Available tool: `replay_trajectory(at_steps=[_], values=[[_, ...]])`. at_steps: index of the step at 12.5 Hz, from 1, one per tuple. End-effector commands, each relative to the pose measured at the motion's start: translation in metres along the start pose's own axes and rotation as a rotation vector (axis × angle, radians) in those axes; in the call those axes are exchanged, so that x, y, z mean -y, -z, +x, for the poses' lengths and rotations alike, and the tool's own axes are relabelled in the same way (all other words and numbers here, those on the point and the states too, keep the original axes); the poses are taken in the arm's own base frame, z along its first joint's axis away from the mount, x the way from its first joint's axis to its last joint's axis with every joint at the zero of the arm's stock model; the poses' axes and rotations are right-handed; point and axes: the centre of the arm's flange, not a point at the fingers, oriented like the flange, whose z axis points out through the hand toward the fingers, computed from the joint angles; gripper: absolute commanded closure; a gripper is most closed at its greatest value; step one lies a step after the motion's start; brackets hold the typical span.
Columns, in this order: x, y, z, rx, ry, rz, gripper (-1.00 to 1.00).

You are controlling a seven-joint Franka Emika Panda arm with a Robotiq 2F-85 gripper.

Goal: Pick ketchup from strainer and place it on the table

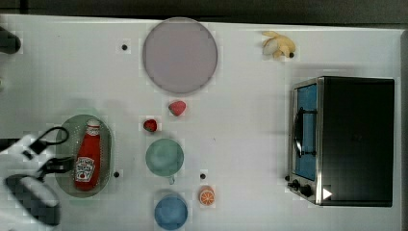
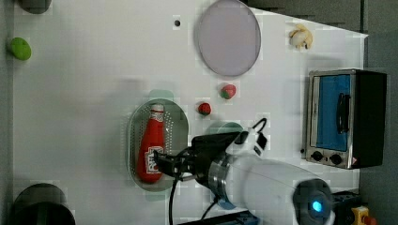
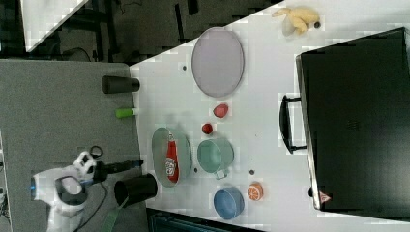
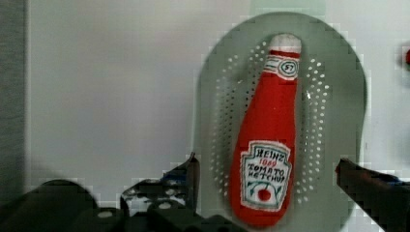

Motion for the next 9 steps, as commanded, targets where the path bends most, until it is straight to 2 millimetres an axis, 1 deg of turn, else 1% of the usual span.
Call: replay_trajectory(at_steps=[1, 4, 6, 9], values=[[-0.018, -0.047, -0.007, 0.036, -0.096, 0.027, -1.00], [-0.016, -0.084, -0.012, 0.085, -0.136, 0.067, -1.00], [-0.019, -0.107, -0.014, 0.111, -0.149, 0.053, -1.00], [-0.021, -0.131, -0.010, 0.098, -0.132, 0.070, -1.00]])
